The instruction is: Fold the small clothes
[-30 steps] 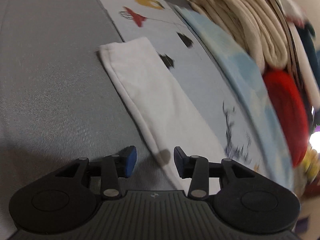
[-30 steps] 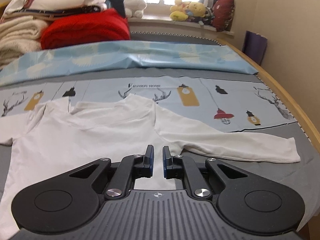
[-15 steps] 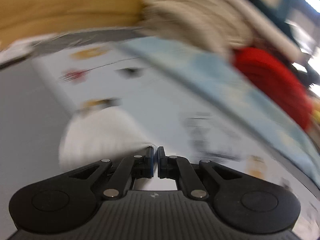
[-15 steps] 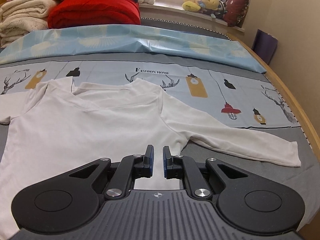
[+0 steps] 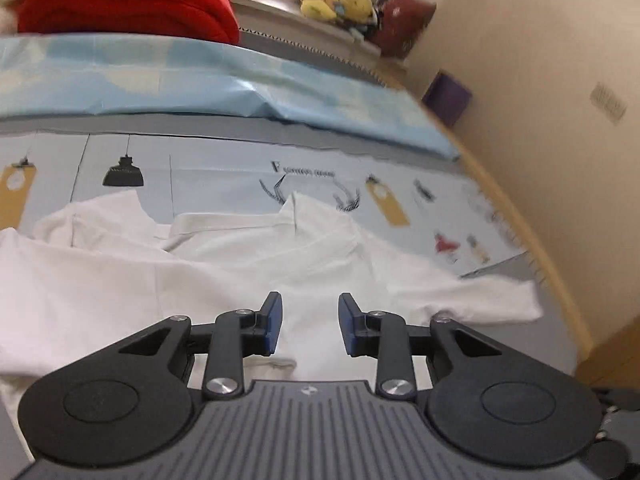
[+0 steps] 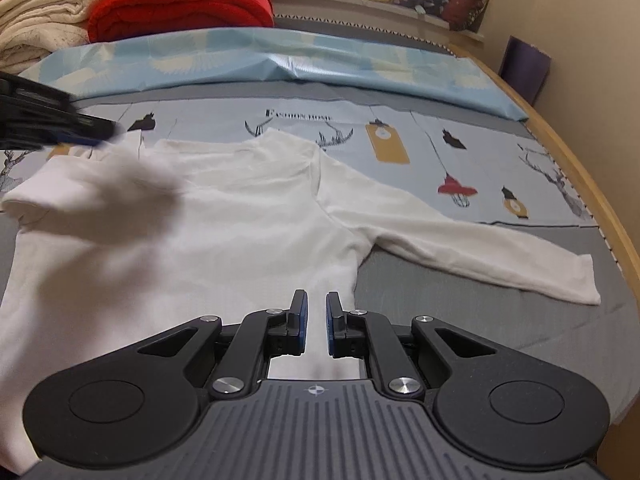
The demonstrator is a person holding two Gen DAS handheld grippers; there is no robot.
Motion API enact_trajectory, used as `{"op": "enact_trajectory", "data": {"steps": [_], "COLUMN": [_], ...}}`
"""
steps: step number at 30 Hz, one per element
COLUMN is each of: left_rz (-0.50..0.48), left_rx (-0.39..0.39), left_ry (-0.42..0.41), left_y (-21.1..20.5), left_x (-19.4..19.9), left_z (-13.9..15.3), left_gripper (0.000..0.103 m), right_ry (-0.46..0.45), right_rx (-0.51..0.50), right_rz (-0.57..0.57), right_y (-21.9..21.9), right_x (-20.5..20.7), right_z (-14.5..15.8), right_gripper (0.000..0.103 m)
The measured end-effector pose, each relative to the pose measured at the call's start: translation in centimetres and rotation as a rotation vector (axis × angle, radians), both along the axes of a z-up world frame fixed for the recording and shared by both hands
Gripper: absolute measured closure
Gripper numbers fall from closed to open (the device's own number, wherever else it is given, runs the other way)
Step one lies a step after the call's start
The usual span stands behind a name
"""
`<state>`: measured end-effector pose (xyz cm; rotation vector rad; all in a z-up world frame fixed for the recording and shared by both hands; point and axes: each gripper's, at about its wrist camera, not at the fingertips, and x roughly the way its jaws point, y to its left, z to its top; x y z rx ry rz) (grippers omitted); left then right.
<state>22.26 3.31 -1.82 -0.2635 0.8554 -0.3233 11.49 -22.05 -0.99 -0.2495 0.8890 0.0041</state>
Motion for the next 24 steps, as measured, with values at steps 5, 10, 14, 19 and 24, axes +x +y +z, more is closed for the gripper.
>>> {"op": "enact_trajectory", "data": {"steps": [5, 10, 14, 19, 24], "left_rz": [0.17, 0.413, 0.533, 0.569, 0.571], "left_rx": [-0.019, 0.043, 0.054, 0.061, 0.073], "left_ry": [0.049, 0.123, 0.184, 0.198, 0.202], "left_y": [5.7, 14.1, 19.6, 22.6, 23.2], "left_x": [1.5, 2.0, 1.5, 0.7, 0.7], "left_z": [0.4, 0.5, 0.1, 0.8, 1.1], "left_gripper": [0.069, 0.07, 0.07, 0.07, 0.07], "right_ry": [-0.005, -0.016, -0.021, -0.106, -0.085], "right_rx": [0.017, 0.057, 0.05, -0.012, -0.064], "right_rz": [0.002, 0.047, 0.139, 0.347, 0.497], "right_y": [0.6, 2.4, 6.0, 12.7, 18.5], "right_x": [0.3, 1.5, 3.5, 5.3, 6.9], "right_z": [-0.3, -1.4, -3.1, -6.0, -9.5], "right_gripper": [0.093, 0.093, 0.093, 0.085, 0.063]}}
